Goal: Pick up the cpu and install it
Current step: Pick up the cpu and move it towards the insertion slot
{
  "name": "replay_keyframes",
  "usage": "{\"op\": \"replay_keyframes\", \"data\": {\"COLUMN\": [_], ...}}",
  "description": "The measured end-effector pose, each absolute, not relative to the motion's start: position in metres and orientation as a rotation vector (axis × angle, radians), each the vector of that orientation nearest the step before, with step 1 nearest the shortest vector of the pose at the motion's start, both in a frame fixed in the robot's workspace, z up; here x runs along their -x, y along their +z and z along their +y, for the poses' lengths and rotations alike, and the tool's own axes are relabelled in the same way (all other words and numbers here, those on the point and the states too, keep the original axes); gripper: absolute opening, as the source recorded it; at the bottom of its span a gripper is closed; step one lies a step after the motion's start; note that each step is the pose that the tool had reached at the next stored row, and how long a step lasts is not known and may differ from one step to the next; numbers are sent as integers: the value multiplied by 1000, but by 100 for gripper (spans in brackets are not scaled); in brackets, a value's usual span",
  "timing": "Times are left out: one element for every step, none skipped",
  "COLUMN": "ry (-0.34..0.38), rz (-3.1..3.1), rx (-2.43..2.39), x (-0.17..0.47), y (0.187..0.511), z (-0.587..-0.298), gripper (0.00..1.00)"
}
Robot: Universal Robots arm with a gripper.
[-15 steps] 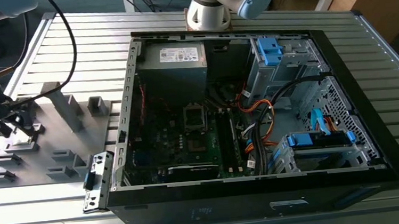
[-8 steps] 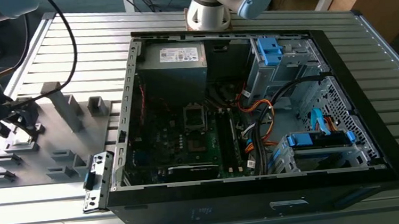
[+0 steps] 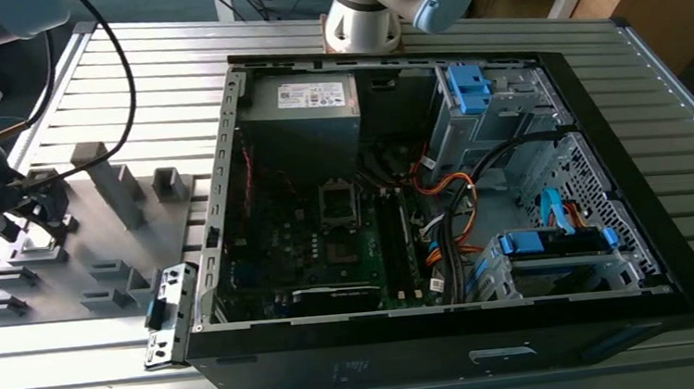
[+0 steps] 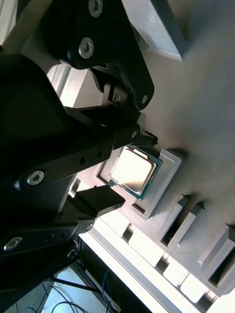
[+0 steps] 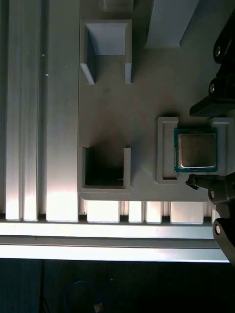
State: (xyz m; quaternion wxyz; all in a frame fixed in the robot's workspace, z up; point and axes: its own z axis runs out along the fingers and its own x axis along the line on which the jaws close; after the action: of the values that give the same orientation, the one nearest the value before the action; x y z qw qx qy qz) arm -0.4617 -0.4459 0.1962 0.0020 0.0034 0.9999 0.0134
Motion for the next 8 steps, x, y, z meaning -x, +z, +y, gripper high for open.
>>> {"op": "replay_keyframes", "data": {"ry": [42, 42, 42, 42, 42, 41, 42, 42], "rz": [3137, 3137, 3137, 3137, 3137, 3137, 3137, 3137], "rx": [-11, -10, -8, -6, -4, -4, -3, -1], "x": [462, 462, 462, 462, 462, 462, 462, 462], "y": [196, 196, 196, 195, 195, 195, 195, 195], "z": [-446, -446, -446, -446, -446, -446, -446, -446], "gripper": [59, 59, 59, 59, 59, 59, 59, 59]}}
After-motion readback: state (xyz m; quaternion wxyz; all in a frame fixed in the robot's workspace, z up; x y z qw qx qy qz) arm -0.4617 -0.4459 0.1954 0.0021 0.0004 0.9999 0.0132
